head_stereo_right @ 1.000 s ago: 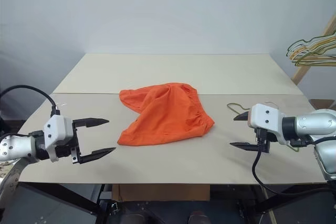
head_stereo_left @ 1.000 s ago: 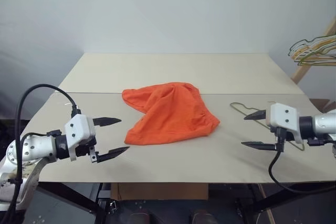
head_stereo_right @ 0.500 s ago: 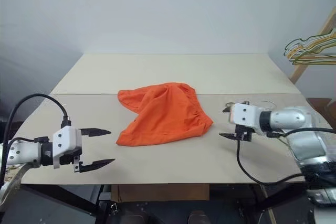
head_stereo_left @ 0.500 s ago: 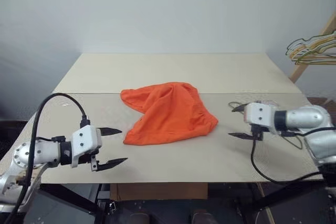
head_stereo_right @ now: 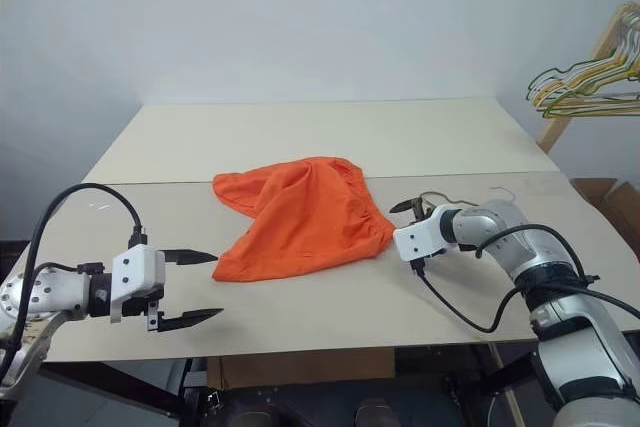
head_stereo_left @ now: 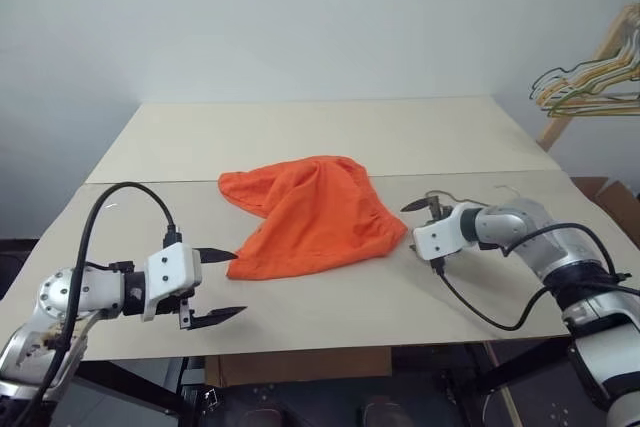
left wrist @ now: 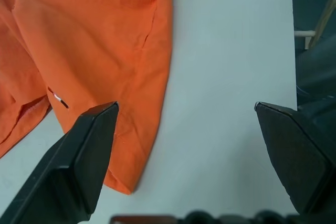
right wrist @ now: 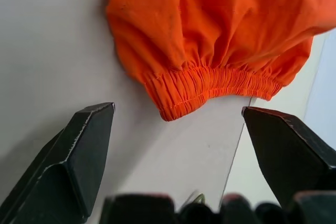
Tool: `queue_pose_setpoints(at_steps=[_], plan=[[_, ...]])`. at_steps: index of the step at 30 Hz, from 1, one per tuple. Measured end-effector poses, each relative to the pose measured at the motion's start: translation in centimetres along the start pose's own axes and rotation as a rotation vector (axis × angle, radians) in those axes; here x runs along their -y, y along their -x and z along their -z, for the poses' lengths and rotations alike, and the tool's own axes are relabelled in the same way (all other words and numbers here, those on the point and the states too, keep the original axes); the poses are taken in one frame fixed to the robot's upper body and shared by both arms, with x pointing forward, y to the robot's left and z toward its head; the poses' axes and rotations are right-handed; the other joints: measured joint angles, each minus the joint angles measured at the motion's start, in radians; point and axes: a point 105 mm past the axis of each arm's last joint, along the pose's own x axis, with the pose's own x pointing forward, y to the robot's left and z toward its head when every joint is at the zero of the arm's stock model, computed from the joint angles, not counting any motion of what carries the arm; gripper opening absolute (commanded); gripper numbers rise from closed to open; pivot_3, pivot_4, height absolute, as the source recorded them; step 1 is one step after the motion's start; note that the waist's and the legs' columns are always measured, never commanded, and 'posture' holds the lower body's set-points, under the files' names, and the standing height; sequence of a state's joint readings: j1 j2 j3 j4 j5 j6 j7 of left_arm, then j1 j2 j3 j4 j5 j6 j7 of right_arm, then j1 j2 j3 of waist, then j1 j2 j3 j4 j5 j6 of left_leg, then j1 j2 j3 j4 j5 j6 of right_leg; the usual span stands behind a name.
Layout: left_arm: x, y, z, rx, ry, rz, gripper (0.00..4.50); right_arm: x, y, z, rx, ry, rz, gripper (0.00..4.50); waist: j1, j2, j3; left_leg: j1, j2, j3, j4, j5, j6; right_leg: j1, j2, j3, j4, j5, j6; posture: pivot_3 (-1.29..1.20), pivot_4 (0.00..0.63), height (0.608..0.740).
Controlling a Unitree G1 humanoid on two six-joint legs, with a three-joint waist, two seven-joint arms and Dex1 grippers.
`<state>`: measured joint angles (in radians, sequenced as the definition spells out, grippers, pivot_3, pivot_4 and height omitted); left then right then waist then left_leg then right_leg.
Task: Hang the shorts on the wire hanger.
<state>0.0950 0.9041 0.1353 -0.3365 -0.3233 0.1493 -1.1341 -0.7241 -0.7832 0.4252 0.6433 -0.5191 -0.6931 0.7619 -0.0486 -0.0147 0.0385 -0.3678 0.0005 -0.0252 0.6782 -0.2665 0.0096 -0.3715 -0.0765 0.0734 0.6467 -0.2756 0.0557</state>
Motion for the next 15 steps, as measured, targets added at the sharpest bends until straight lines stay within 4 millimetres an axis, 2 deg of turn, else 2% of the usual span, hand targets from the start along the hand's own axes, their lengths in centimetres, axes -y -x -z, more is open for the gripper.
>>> queue_pose_setpoints(at_steps=[3, 8, 15], plan=[[0.3, 0.0, 0.4, -0.010, 0.014, -0.004, 4.50, -0.1, -0.8, -0.4, 0.025, 0.019, -0.003, 4.49, 0.000, 0.000, 0.000, 0.001, 0.000, -0.001, 0.000, 0.000, 0.000, 0.000, 0.000, 0.000, 0.001, 0.000, 0.000, 0.03, 0.000, 0.740], [0.8, 0.2, 0.9, -0.022, 0.036, -0.014, 4.50, -0.2, -1.9, -0.8, 0.054, 0.024, 0.000, 2.87, 0.003, 0.000, 0.000, 0.001, 0.000, -0.001, 0.000, 0.000, 0.000, 0.001, 0.000, 0.000, 0.001, 0.000, 0.000, 0.05, 0.000, 0.740], [0.9, 0.9, 2.3, -0.083, 0.051, -0.028, 4.50, -0.6, -2.6, -0.1, 0.016, 0.060, -0.010, 0.51, 0.006, 0.000, 0.000, 0.001, 0.000, -0.002, 0.000, 0.000, 0.000, 0.000, 0.000, 0.000, 0.001, 0.000, -0.001, 0.05, 0.000, 0.740]])
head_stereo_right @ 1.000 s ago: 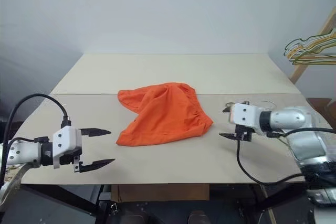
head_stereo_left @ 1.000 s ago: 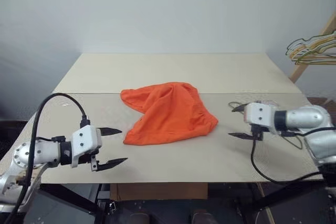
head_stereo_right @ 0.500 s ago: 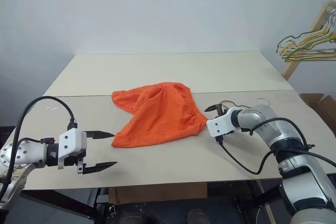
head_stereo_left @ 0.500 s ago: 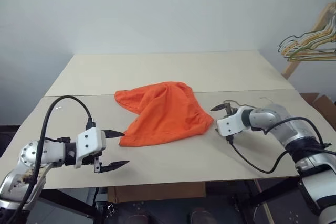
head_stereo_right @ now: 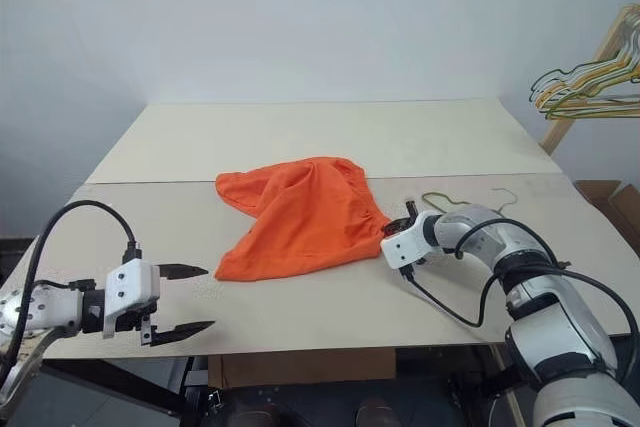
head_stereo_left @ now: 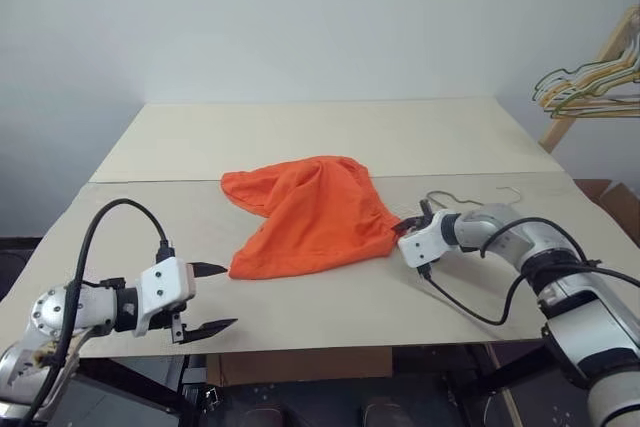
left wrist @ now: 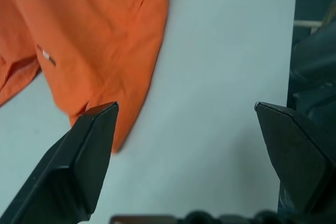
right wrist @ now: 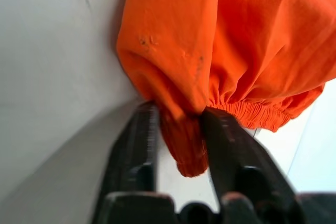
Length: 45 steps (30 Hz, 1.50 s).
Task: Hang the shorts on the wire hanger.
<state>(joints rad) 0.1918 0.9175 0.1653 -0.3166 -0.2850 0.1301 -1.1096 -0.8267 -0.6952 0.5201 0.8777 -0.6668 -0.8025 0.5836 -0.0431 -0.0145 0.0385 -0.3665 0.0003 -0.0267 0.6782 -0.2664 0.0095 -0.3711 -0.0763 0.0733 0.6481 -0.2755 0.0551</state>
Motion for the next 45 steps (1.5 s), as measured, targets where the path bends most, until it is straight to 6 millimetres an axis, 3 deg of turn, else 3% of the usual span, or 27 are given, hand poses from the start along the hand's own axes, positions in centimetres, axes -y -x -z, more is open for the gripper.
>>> queue_pose_setpoints(at_steps=[2, 9, 14, 19, 27, 31, 41, 42, 45], plan=[[-0.3, 0.2, 0.7, -0.026, 0.001, -0.009, 4.50, 0.0, -0.1, 0.0, 0.000, -0.003, 0.001, 0.03, -0.001, 0.000, 0.000, 0.000, 0.000, 0.000, 0.000, 0.000, 0.000, 0.000, 0.000, 0.000, 0.000, 0.000, 0.000, 0.05, 0.000, 0.740], [-3.0, -0.3, 1.3, -0.041, -0.057, -0.015, 4.50, 0.3, 0.0, -0.3, 0.020, -0.010, -0.001, 0.03, -0.001, 0.000, 0.000, 0.000, -0.001, 0.000, 0.000, 0.001, -0.001, 0.001, 0.000, 0.000, 0.000, 0.000, 0.000, 0.02, 0.000, 0.740], [-3.7, -2.2, 1.7, -0.008, -0.066, 0.035, 4.50, 0.5, -0.1, -0.9, 0.037, -0.025, 0.004, 0.03, -0.004, 0.000, 0.000, 0.000, -0.001, -0.001, 0.000, 0.001, -0.001, 0.000, 0.000, 0.000, 0.001, 0.000, 0.000, -0.01, 0.000, 0.740], [-4.3, -3.2, 4.0, -0.079, -0.082, 0.084, 4.50, 0.5, 0.1, -0.9, 0.034, -0.046, -0.005, 0.03, -0.021, 0.000, 0.000, 0.000, -0.001, -0.001, 0.000, 0.001, -0.001, 0.000, 0.000, 0.000, 0.001, 0.000, 0.000, -0.02, 0.000, 0.740], [-5.8, -4.9, 4.2, -0.047, -0.031, 0.096, 4.50, 0.5, 0.1, -1.1, 0.032, -0.081, -0.002, 0.03, -0.032, 0.000, 0.000, -0.001, -0.001, -0.001, 0.000, 0.001, -0.001, -0.001, 0.000, 0.000, 0.001, 0.000, 0.000, -0.03, 0.000, 0.740], [-5.6, -5.4, 4.6, -0.063, -0.057, 0.127, 3.62, 0.7, 0.1, -1.3, 0.034, -0.080, 0.000, 0.00, -0.040, 0.000, 0.000, -0.001, -0.001, -0.002, 0.000, 0.001, -0.001, 0.000, 0.000, 0.000, 0.001, 0.000, 0.000, -0.04, 0.000, 0.740], [-5.4, -5.5, 5.0, -0.074, -0.064, 0.144, 0.26, 0.8, 0.1, -1.4, 0.031, -0.079, -0.007, 0.00, -0.053, 0.000, 0.000, -0.001, -0.001, -0.003, 0.000, 0.001, -0.001, 0.000, 0.000, -0.001, 0.002, 0.000, 0.000, -0.03, 0.000, 0.740], [-5.3, -5.5, 5.1, -0.074, -0.063, 0.144, 0.06, 0.8, 0.1, -1.4, 0.031, -0.080, -0.008, 0.00, -0.054, 0.000, 0.000, -0.001, -0.001, -0.003, 0.000, 0.001, -0.001, 0.000, 0.000, 0.000, 0.002, 0.000, 0.000, -0.03, 0.000, 0.740], [-5.4, -5.6, 5.1, -0.075, -0.066, 0.141, 0.06, 1.0, 0.1, -1.6, 0.037, -0.095, -0.003, 0.00, -0.053, 0.000, 0.000, -0.001, -0.001, -0.003, 0.000, 0.001, -0.001, 0.000, 0.000, -0.001, 0.002, 0.000, 0.000, -0.04, 0.000, 0.740]])
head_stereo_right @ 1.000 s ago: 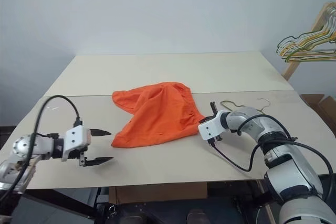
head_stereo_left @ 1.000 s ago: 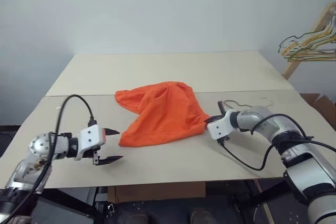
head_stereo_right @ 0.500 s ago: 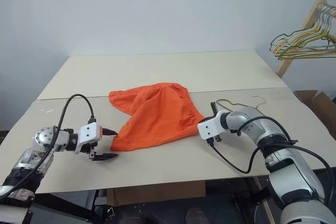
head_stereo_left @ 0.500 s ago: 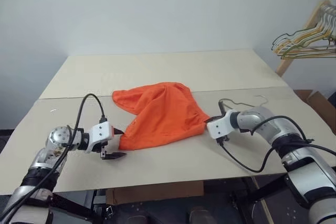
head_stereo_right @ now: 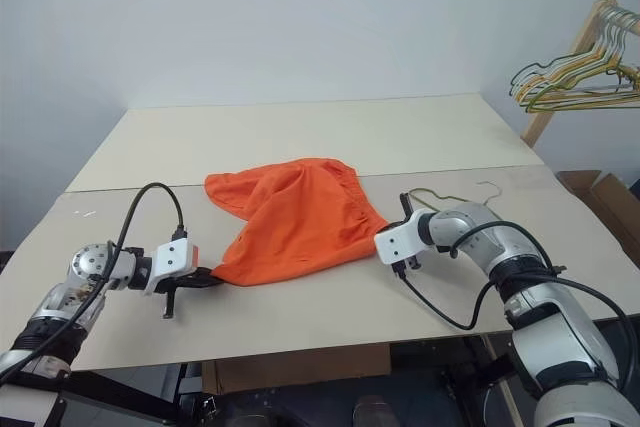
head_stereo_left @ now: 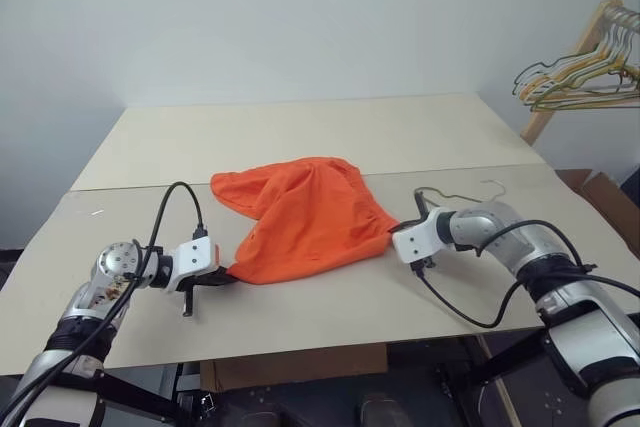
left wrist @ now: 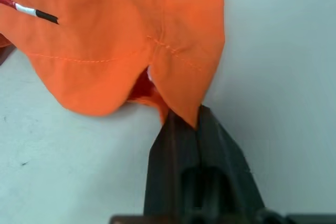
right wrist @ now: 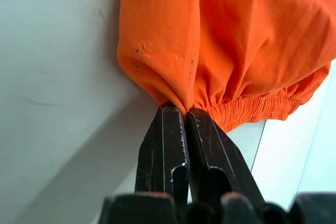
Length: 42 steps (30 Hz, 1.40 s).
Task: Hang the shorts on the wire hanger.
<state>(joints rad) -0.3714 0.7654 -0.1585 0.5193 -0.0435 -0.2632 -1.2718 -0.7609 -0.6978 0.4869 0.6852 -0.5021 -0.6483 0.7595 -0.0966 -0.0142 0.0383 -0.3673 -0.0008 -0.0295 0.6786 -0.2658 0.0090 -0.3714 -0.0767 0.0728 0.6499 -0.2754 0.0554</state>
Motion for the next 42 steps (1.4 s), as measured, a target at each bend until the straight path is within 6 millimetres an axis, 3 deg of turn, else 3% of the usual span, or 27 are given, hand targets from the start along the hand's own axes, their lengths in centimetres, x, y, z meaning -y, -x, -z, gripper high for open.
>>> queue_pose_setpoints(at_steps=[6, 9, 13, 18, 22, 24, 25, 26, 27, 28, 29, 30, 31, 32, 33, 35, 37, 40, 42], plan=[[0.5, 0.6, 0.1, -0.014, -0.033, -0.014, 0.06, -0.8, 0.4, -1.0, 0.025, -0.055, -0.001, 0.00, 0.000, 0.000, 0.000, -0.001, 0.001, -0.001, 0.000, 0.000, 0.000, -0.001, 0.000, 0.000, 0.000, 0.000, 0.000, -0.03, 0.000, 0.740], [2.2, 2.3, 0.4, -0.060, -0.050, -0.001, 0.06, -2.7, 1.4, -2.5, 0.062, -0.121, -0.043, 0.00, -0.002, 0.000, 0.000, -0.003, 0.004, 0.000, -0.001, 0.000, 0.000, -0.004, 0.000, 0.001, 0.000, 0.000, 0.000, -0.03, 0.000, 0.740], [5.8, 6.0, 1.0, -0.151, -0.030, 0.093, 0.06, -5.1, 3.2, -6.0, 0.158, -0.209, -0.143, 0.00, 0.002, 0.000, 0.000, -0.005, 0.007, 0.001, -0.001, 0.000, 0.000, -0.007, -0.001, 0.001, 0.001, 0.000, 0.000, -0.02, 0.000, 0.740], [7.2, 8.7, -0.8, -0.178, -0.014, 0.110, 0.06, -4.7, 6.3, -8.6, 0.242, -0.322, -0.220, 0.00, 0.038, 0.001, 0.001, 0.005, 0.010, 0.005, -0.001, 0.000, 0.000, 0.003, 0.000, -0.002, -0.003, 0.000, 0.000, -0.01, 0.000, 0.740], [4.7, 8.0, -2.5, -0.098, -0.003, -0.040, 0.06, -2.2, 5.9, -7.9, 0.247, -0.492, -0.146, 0.00, 0.069, -0.001, 0.003, 0.013, 0.011, 0.008, -0.001, 0.000, 0.000, 0.006, 0.003, -0.003, -0.004, -0.004, 0.004, 0.02, 0.000, 0.740], [1.2, 6.3, -4.1, 0.010, -0.004, -0.212, 0.06, 0.5, 4.8, -6.6, 0.226, -0.599, -0.042, 0.00, 0.084, -0.002, 0.003, 0.013, 0.008, 0.009, 0.000, 0.000, 0.000, 0.006, 0.005, -0.003, -0.003, 0.000, -0.002, 0.02, 0.000, 0.740], [-1.4, 5.4, -4.9, 0.054, 0.004, -0.336, 0.06, 2.6, 4.1, -5.8, 0.208, -0.649, 0.040, 0.00, 0.091, -0.002, 0.003, 0.012, 0.006, 0.009, 0.000, 0.002, -0.001, 0.006, 0.006, -0.003, -0.002, 0.001, -0.002, 0.02, 0.000, 0.740], [-5.4, 4.5, -6.0, 0.083, 0.009, -0.515, 0.06, 6.4, 3.3, -4.6, 0.173, -0.715, 0.186, 0.00, 0.098, -0.004, 0.004, 0.009, 0.007, 0.008, -0.001, 0.005, -0.005, 0.004, 0.009, -0.003, -0.002, 0.005, -0.004, 0.02, 0.000, 0.740], [-6.5, 4.5, -6.6, 0.089, -0.006, -0.565, 0.06, 7.8, 3.4, -4.5, 0.167, -0.718, 0.240, 0.00, 0.098, -0.005, 0.003, 0.004, 0.007, 0.007, -0.001, 0.007, -0.007, 0.002, 0.011, -0.003, -0.001, 0.007, -0.006, 0.01, 0.000, 0.740], [-8.9, 4.6, -7.4, 0.081, -0.029, -0.690, 0.06, 10.2, 3.6, -3.6, 0.128, -0.727, 0.362, 0.00, 0.098, -0.007, 0.002, -0.001, 0.008, 0.005, -0.001, 0.008, -0.009, -0.005, 0.012, -0.003, 0.000, 0.009, -0.007, 0.01, 0.000, 0.740], [-12.6, 5.3, -8.6, 0.096, -0.011, -0.891, 0.06, 13.9, 4.1, -1.6, 0.047, -0.753, 0.569, 0.00, 0.102, -0.010, 0.002, -0.008, 0.007, 0.005, 0.000, 0.011, -0.016, -0.017, 0.011, -0.004, 0.009, 0.009, -0.008, 0.00, 0.000, 0.740], [-14.7, 6.4, -10.8, 0.140, -0.038, -1.029, 0.06, 16.5, 5.4, -0.5, -0.011, -0.734, 0.735, 0.00, 0.104, -0.013, 0.001, -0.023, 0.007, 0.003, 0.000, 0.016, -0.024, -0.033, 0.008, -0.004, 0.013, 0.010, -0.009, 0.00, 0.000, 0.740], [-16.4, 8.4, -13.6, 0.202, -0.095, -1.164, 0.06, 18.9, 7.4, 0.2, -0.045, -0.700, 0.909, 0.00, 0.103, -0.018, -0.002, -0.038, 0.006, 0.003, -0.001, 0.025, -0.038, -0.051, 0.006, -0.004, 0.020, 0.011, -0.010, 0.00, 0.000, 0.740], [-17.4, 10.5, -15.8, 0.278, -0.125, -1.273, 0.06, 20.5, 9.3, 0.5, -0.042, -0.679, 1.063, 0.00, 0.099, -0.019, -0.003, -0.044, 0.006, 0.003, 0.000, 0.025, -0.039, -0.058, 0.005, -0.004, 0.025, 0.011, -0.010, 0.00, 0.000, 0.740], [-17.8, 13.1, -18.8, 0.381, -0.176, -1.364, 0.06, 22.1, 11.2, -0.1, -0.002, -0.628, 1.200, 0.00, 0.093, -0.020, -0.003, -0.048, 0.004, 0.004, -0.001, 0.025, -0.038, -0.067, 0.002, -0.006, 0.030, 0.011, -0.010, 0.00, 0.000, 0.740], [-17.2, 17.1, -22.8, 0.563, -0.237, -1.452, 0.06, 23.7, 13.8, -1.6, 0.084, -0.547, 1.358, 0.00, 0.072, -0.020, -0.004, -0.048, 0.000, 0.007, -0.005, 0.022, -0.033, -0.068, -0.003, -0.006, 0.030, 0.011, -0.009, 0.01, 0.000, 0.740], [-15.7, 19.1, -24.3, 0.656, -0.282, -1.445, 0.06, 23.9, 14.9, -2.4, 0.133, -0.493, 1.407, 0.00, 0.045, -0.020, -0.007, -0.043, -0.002, 0.009, -0.008, 0.018, -0.028, -0.066, -0.005, -0.006, 0.029, 0.011, -0.009, 0.01, 0.000, 0.740], [-13.5, 18.3, -21.9, 0.629, -0.273, -1.292, 0.06, 22.0, 14.4, -2.5, 0.156, -0.439, 1.373, 0.00, 0.014, -0.019, -0.009, -0.033, -0.002, 0.012, -0.011, 0.015, -0.023, -0.050, -0.007, -0.006, 0.013, 0.009, -0.005, 0.02, 0.000, 0.740], [-12.0, 16.8, -19.3, 0.550, -0.255, -1.169, 0.06, 19.8, 12.5, -2.1, 0.153, -0.454, 1.283, 0.00, -0.002, -0.020, -0.009, -0.033, -0.002, 0.012, -0.009, 0.012, -0.015, -0.049, -0.007, -0.006, 0.012, 0.009, -0.004, 0.02, 0.000, 0.740]])
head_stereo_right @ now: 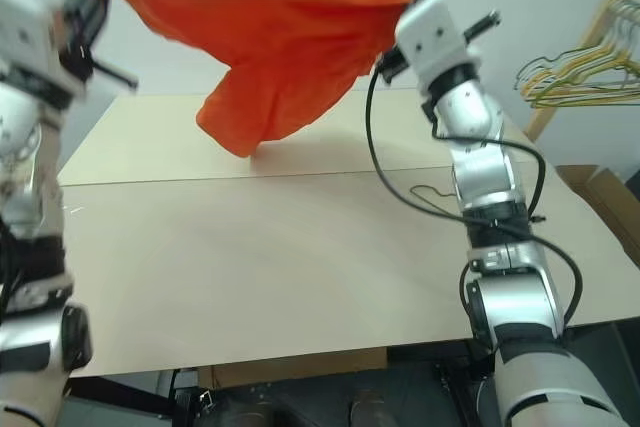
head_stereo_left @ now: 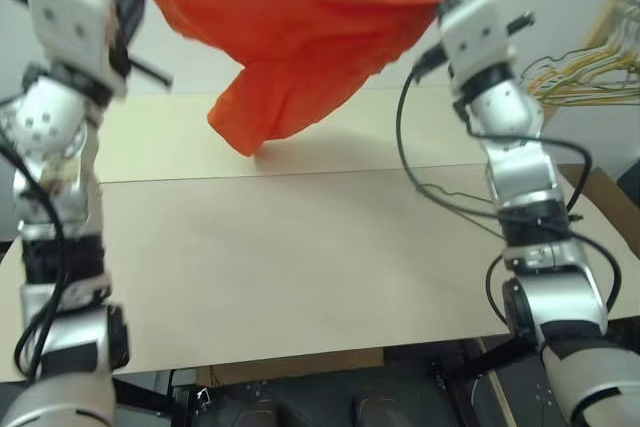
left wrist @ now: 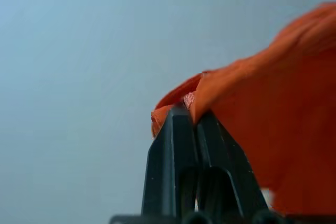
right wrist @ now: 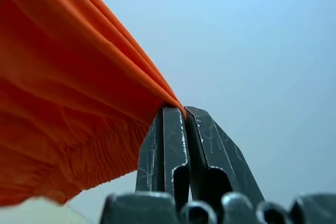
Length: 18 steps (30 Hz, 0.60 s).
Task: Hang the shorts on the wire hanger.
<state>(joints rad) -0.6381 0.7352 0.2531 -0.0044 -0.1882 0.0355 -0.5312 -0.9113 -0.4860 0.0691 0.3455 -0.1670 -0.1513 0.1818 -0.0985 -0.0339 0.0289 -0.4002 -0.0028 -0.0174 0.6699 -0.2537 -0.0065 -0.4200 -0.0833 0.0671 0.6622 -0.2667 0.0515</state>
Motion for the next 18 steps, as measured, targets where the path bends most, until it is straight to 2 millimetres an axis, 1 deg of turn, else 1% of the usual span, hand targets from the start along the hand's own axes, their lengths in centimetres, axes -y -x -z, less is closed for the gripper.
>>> queue_pose_setpoints(at_steps=[2, 4, 6, 7, 8, 9, 10, 11, 13, 14, 18], plan=[[1.8, 2.4, 1.6, -0.074, 0.003, 0.130, 0.06, -2.3, 2.1, 2.1, -0.046, 0.037, -0.135, 0.00, -0.004, 0.000, 0.000, 0.003, 0.000, 0.000, 0.002, 0.000, 0.000, 0.002, 0.000, 0.000, 0.002, 0.000, 0.000, 0.02, 0.000, 0.740], [3.4, 4.6, 2.8, -0.142, 0.028, 0.237, 0.06, -5.0, 4.4, 3.7, -0.079, 0.086, -0.300, 0.00, -0.002, 0.001, 0.001, 0.005, 0.001, 0.000, 0.004, 0.000, 0.001, 0.003, 0.002, 0.001, 0.003, 0.000, 0.000, 0.02, 0.000, 0.740], [5.6, 7.8, 4.4, -0.250, 0.031, 0.399, 0.06, -8.1, 7.4, 4.9, -0.093, 0.139, -0.517, 0.00, -0.002, 0.003, 0.002, 0.016, 0.003, -0.001, 0.003, -0.001, 0.003, 0.015, 0.005, 0.001, 0.000, 0.000, -0.001, 0.01, 0.000, 0.740], [7.4, 10.5, 5.6, -0.346, 0.038, 0.532, 0.06, -10.0, 9.7, 5.7, -0.104, 0.169, -0.668, 0.00, -0.001, 0.004, 0.002, 0.025, 0.004, 0.000, 0.000, -0.003, 0.005, 0.024, 0.006, 0.001, -0.003, -0.001, -0.002, 0.01, 0.000, 0.740], [8.6, 12.2, 6.5, -0.408, 0.067, 0.603, 0.06, -11.0, 11.3, 6.4, -0.125, 0.182, -0.762, 0.00, 0.002, 0.005, 0.004, 0.031, 0.005, 0.000, -0.003, -0.003, 0.006, 0.030, 0.006, 0.001, -0.007, -0.001, -0.002, 0.02, 0.000, 0.740], [9.8, 14.2, 7.4, -0.471, 0.094, 0.683, 0.06, -12.3, 13.3, 7.1, -0.147, 0.182, -0.878, 0.00, 0.003, 0.005, 0.004, 0.033, 0.005, 0.002, -0.003, -0.003, 0.007, 0.032, 0.006, 0.001, -0.007, -0.002, -0.002, 0.02, 0.000, 0.740], [10.9, 15.9, 7.9, -0.521, 0.108, 0.761, 0.06, -13.4, 15.2, 7.5, -0.159, 0.180, -0.984, 0.00, 0.007, 0.005, 0.005, 0.033, 0.006, 0.002, -0.003, -0.004, 0.007, 0.032, 0.006, 0.000, -0.008, -0.002, -0.003, 0.02, 0.000, 0.740], [12.0, 17.7, 8.3, -0.576, 0.126, 0.843, 0.06, -14.4, 17.5, 7.5, -0.169, 0.171, -1.118, 0.00, 0.016, 0.005, 0.006, 0.033, 0.006, 0.002, -0.003, -0.003, 0.007, 0.032, 0.006, 0.000, -0.008, -0.002, -0.003, 0.01, 0.000, 0.740], [12.7, 19.0, 8.4, -0.614, 0.117, 0.919, 0.06, -14.8, 19.2, 7.3, -0.176, 0.156, -1.226, 0.00, 0.031, 0.005, 0.006, 0.033, 0.007, 0.003, -0.002, -0.003, 0.007, 0.032, 0.006, 0.000, -0.007, -0.002, -0.003, 0.02, 0.000, 0.740], [13.0, 19.7, 8.5, -0.643, 0.086, 0.974, 0.06, -14.6, 19.7, 6.8, -0.173, 0.150, -1.276, 0.00, 0.037, 0.005, 0.006, 0.033, 0.007, 0.003, -0.002, -0.003, 0.007, 0.032, 0.006, 0.000, -0.007, -0.002, -0.003, 0.01, 0.000, 0.740], [13.9, 21.0, 8.2, -0.680, 0.046, 1.101, 0.06, -13.8, 20.3, 5.5, -0.152, 0.154, -1.387, 0.00, 0.057, 0.004, 0.006, 0.035, 0.009, 0.010, -0.002, -0.004, 0.007, 0.034, 0.008, 0.000, -0.008, -0.001, -0.003, 0.01, 0.000, 0.740]])
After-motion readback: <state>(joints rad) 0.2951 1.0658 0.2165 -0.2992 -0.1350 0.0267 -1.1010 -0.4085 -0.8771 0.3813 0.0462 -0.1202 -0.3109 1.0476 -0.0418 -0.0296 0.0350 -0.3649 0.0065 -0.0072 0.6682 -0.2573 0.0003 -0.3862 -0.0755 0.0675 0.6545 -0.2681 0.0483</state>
